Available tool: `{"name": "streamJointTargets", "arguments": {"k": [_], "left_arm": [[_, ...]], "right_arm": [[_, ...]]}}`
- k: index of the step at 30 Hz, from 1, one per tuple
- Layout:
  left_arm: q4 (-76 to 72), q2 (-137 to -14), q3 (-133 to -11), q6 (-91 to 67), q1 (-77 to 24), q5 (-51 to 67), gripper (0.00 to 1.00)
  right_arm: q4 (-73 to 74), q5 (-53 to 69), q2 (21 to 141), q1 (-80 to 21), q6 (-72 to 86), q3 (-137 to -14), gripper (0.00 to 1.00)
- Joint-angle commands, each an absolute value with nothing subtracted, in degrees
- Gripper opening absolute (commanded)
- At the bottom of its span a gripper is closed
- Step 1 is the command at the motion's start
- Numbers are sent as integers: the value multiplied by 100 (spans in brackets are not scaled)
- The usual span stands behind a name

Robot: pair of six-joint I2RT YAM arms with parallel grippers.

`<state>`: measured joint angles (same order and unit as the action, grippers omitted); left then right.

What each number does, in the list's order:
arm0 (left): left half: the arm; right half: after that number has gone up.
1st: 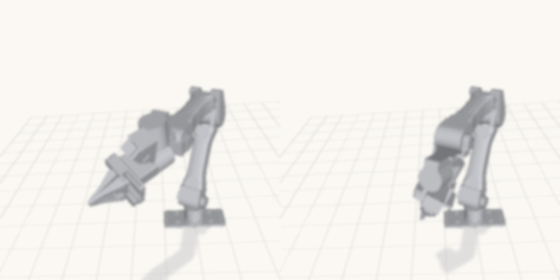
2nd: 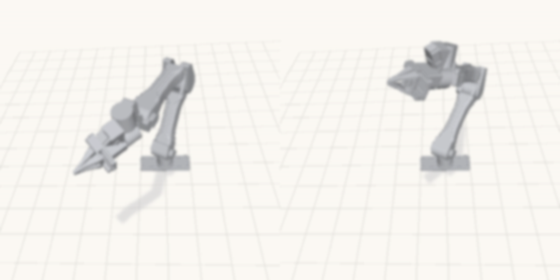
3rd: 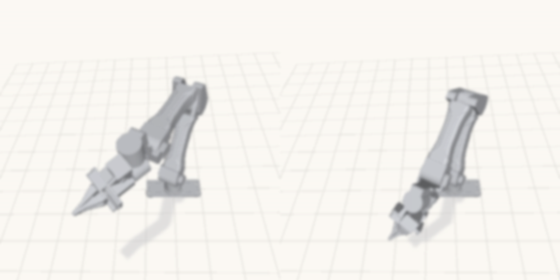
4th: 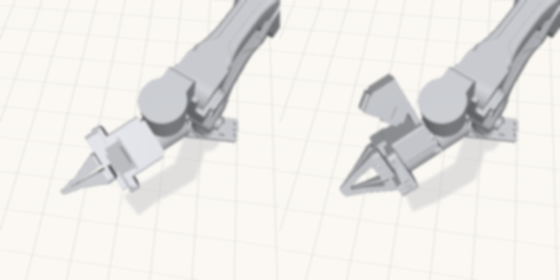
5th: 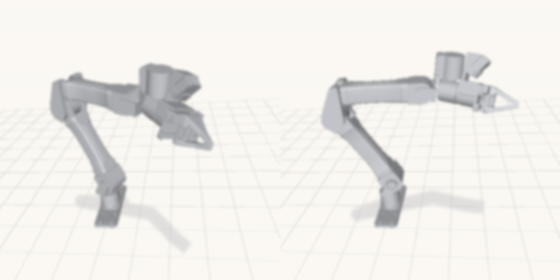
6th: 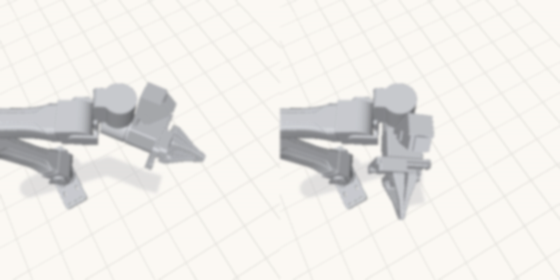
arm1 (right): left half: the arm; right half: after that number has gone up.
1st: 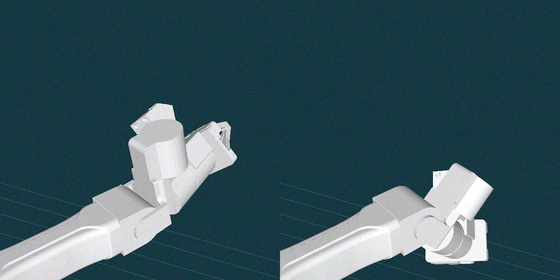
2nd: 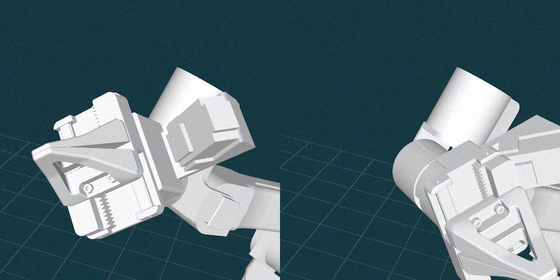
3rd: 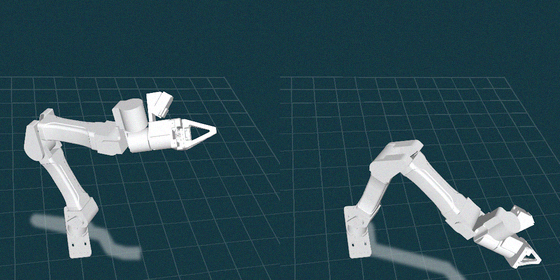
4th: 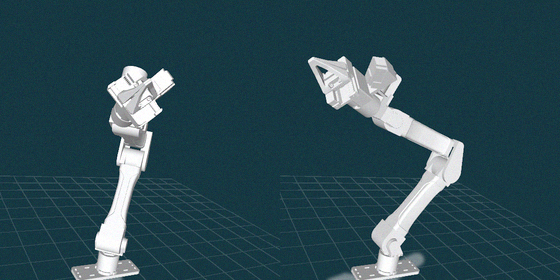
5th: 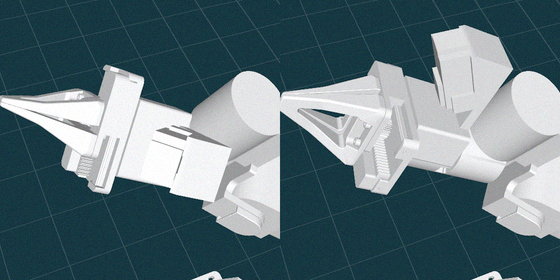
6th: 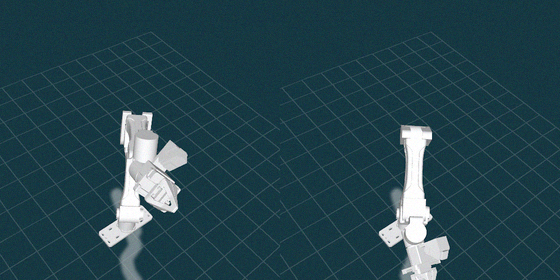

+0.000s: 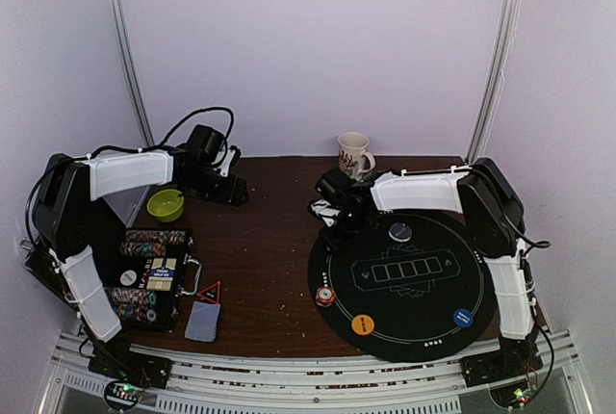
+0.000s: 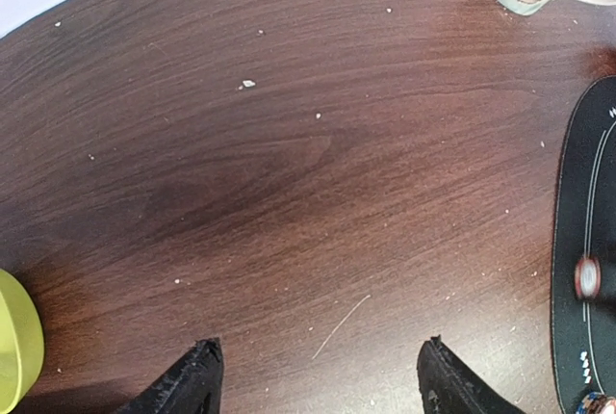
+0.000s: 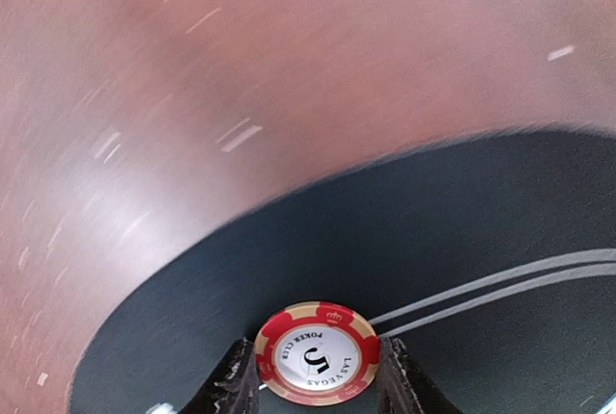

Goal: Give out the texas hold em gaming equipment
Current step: Move the poker chip to the big blind area.

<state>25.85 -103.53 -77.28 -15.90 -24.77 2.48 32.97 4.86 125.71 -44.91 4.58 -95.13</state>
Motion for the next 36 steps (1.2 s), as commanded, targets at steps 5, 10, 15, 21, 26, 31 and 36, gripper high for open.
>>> {"name": "streamJointTargets", "arguments": {"k": [5,10,15,21,26,31,36], "left_arm": [[2744,-9724,-7770,-1442,-2416,47,72],[2871,-9426,-7676,-1467,-2416,26,72],[3036,-9070,-7494,-1503,-2412,-132,72],[3197,-8768,-7365,-1491,-2416,-308,74],[3637,-8697,-7310,-1663,-2415,-269,74],[4769,-8332,-7204,-2030,-2414,-605,74],[6002,-7772,-6989,-2724,-2414,-672,73]], "right_arm": [[4156,1048,12244,-5206,458,-8852,39],[4066,1091,12367,-5289,608,-9087,39],[4145,1204,12512,-5508,599,-9278,39],[4190,1100,12546,-5602,660,-9389,44],[4332,593,12494,-5552,745,-9860,48],[4219,47,12281,-5437,656,-10319,52],[4015,-514,11800,-5426,291,-10646,56]]}}
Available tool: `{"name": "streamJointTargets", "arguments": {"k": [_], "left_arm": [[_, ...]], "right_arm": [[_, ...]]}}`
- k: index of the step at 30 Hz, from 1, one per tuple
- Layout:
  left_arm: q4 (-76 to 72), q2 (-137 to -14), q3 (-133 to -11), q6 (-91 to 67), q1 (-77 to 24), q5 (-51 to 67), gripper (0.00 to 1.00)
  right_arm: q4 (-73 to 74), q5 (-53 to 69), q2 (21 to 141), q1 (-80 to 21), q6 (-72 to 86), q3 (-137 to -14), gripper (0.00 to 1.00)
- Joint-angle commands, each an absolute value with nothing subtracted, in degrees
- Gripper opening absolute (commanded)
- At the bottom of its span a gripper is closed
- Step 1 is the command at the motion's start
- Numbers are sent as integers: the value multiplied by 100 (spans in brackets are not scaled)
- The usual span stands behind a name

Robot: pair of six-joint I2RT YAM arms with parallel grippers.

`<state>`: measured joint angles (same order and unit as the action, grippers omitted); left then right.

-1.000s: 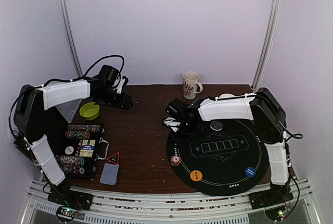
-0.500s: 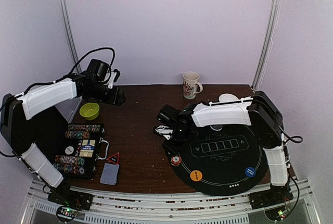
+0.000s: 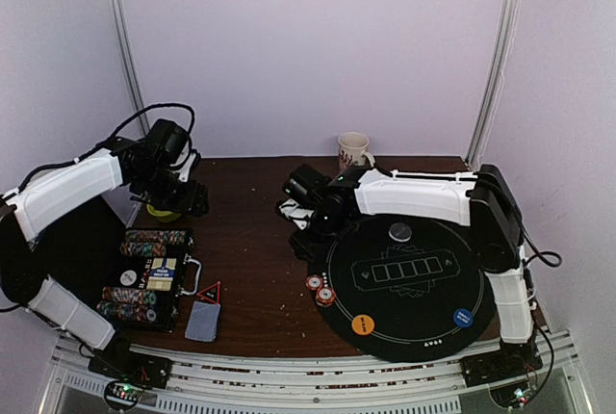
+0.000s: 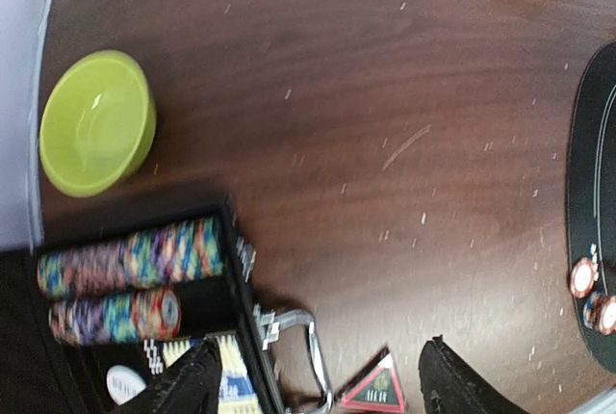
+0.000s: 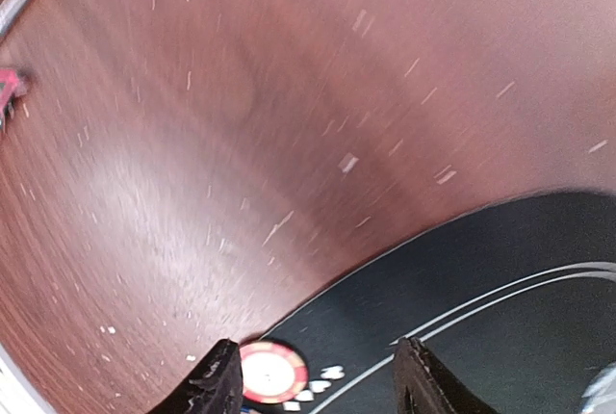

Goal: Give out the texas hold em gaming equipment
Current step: Move the poker chip to the big blind area, then pick up the pile of poker chips from the chip case.

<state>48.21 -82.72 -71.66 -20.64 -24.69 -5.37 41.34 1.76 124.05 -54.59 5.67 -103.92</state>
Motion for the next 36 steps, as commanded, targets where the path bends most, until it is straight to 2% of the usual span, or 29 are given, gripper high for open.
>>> {"name": "streamJointTargets", "arguments": {"k": [1,6,15,17,18,24,27,36], "left_arm": [[6201,-7646,-6869,-2887,-2417,-595,72],[6973,-7012,-5958,-3592,-2412,-977,70],[7414,-6705,-4923,-4490,-2417,-1214,63],[7606,-6528,-4776,-4601,-2422,-1099,54],[7607,-6385,-4750,-4580,-2421,-957,53],[7671,-6476,-4692,-4755,-2428,-770,55],[7639,-6639,-4706,-4855,-2441,-645,60],[6899,-6216,-4081,-6631,-2591,-915,65]], "right_arm": [[3927,-614,11632,-5417,213,-10574,56],[3479,-990,10824,-5284,-21,-9671,58],[3151,-722,10135,-5017,-187,-8324,61],[3116,-692,10093,-4976,-262,-8176,61],[3112,-674,10083,-4962,-291,-8128,61],[3053,-481,10095,-4918,-389,-8015,61],[2997,-429,10053,-4899,-413,-7921,61],[2815,-159,9940,-4874,-427,-7656,61]]}}
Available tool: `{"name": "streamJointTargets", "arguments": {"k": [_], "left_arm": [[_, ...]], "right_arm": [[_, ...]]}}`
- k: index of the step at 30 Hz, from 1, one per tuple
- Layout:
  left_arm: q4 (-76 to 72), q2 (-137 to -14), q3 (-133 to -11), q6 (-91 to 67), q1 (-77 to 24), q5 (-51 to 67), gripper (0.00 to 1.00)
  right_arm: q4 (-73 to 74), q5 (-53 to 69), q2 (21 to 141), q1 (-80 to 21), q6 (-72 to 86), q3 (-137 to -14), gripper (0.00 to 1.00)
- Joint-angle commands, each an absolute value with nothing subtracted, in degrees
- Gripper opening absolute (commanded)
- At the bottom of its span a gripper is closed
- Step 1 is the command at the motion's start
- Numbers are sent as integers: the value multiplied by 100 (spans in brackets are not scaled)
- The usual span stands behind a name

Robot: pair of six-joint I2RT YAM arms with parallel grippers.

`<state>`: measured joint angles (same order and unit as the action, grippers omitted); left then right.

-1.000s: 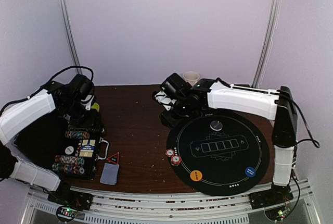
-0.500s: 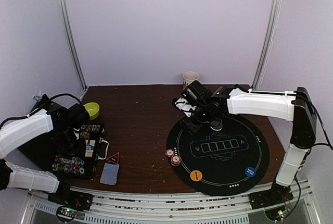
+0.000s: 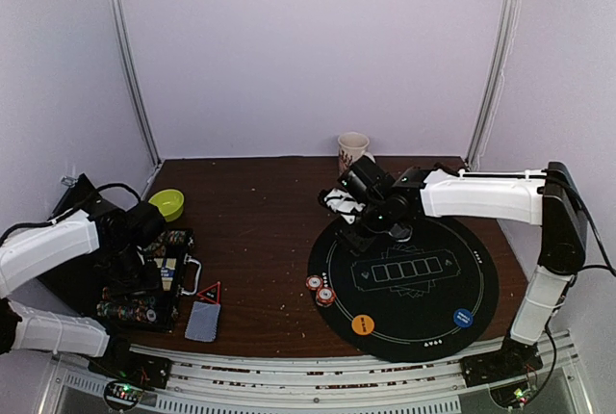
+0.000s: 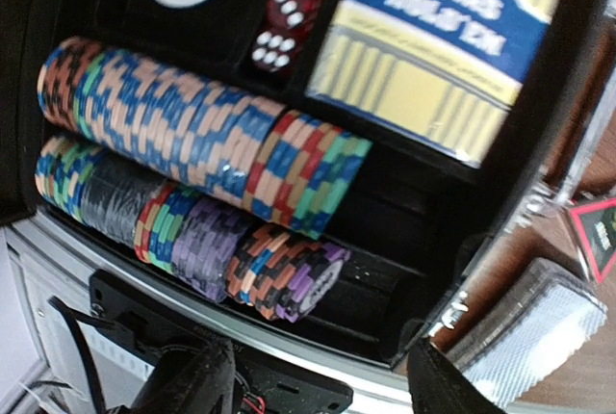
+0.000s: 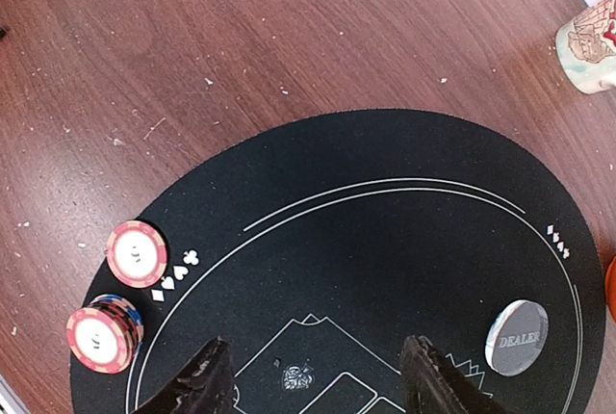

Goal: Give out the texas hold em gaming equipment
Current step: Pick up the pile of poker chips from the chip case.

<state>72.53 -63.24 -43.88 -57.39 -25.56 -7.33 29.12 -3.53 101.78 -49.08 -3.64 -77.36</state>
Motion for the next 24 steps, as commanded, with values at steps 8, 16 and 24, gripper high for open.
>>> {"name": "streamJointTargets", "arguments": {"k": [8,16,24], "left_arm": [[6956,-6785,-4088,-6978,-2588,-1904,80],[6173,-6891,-3608,-6620,-2580,-1275,54],[5967,-7053,-3570,-6401,-2605,-879,45]], "right_arm": [[2897,99,9936,-4869,-586,-7611,61],[2981,115,10011,-4847,-664,-7618,62],[3039,154,10026,-4820,-682,-7603,62]]}}
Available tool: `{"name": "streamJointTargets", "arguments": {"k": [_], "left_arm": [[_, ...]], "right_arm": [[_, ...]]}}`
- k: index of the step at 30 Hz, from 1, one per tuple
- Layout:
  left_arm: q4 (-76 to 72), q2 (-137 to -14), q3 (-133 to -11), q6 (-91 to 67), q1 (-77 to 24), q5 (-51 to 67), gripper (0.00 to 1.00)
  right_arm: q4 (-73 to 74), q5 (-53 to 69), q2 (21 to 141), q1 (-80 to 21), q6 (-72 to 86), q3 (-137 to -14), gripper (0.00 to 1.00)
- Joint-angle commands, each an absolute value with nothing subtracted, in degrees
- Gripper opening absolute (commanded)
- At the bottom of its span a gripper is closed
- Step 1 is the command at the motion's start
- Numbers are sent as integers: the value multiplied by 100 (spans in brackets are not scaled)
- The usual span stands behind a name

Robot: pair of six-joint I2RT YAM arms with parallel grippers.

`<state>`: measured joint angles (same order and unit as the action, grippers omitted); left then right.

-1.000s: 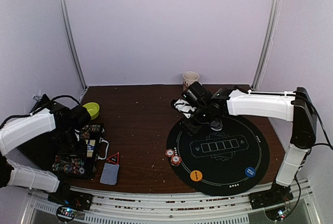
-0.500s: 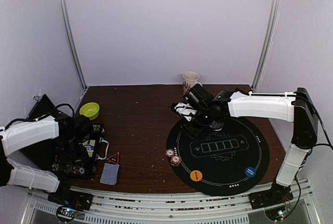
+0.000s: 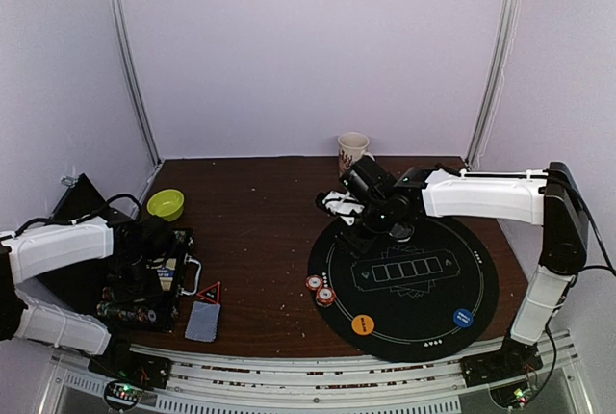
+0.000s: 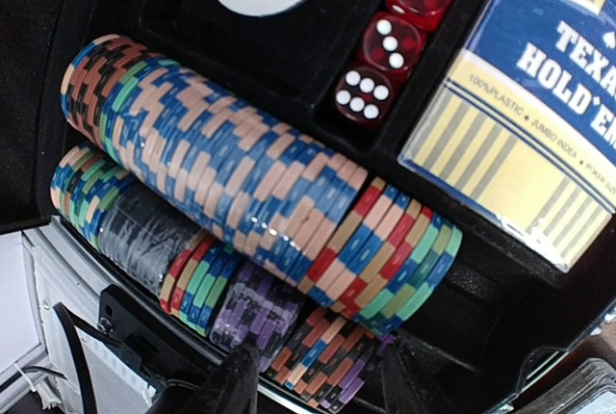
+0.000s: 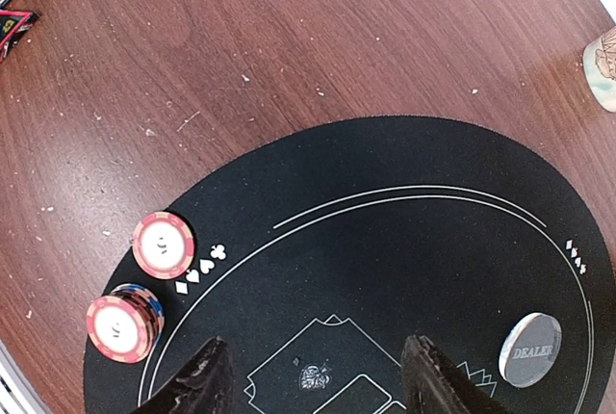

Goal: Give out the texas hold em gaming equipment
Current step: Pick up the pile of poker chips from the chip case.

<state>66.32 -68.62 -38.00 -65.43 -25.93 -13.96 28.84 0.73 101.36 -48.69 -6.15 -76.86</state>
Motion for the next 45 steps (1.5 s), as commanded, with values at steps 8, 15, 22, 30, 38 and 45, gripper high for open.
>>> {"name": "streamJointTargets", "arguments": {"k": [8,15,22,30,38,45], "left_arm": [[6073,-6915,-3712,-6354,-2921,-803,48],[6504,-7162,-4295,-6155,-2937,-1348,55],[6522,-7147,-4186,-6184,-2943,-1207,54],[6652,-6907,-3990,-6397,-2943,-1335,55],[6704,-7029,-3969,-6574,-2943,-1242,64],[6610,-7163,-3918,-6586,-2944,-1201,64]], "right_arm": [[3126,200,10141,-4825,-695,-7646,62],[3244,319,10236,-4809,-742,-7696,62],[3338,350,10335,-4808,-759,-7758,63],[3376,423,10323,-4810,-792,-7763,63],[3416,517,10316,-4808,-806,-7746,63],[3469,632,10333,-4813,-837,-7759,63]]}}
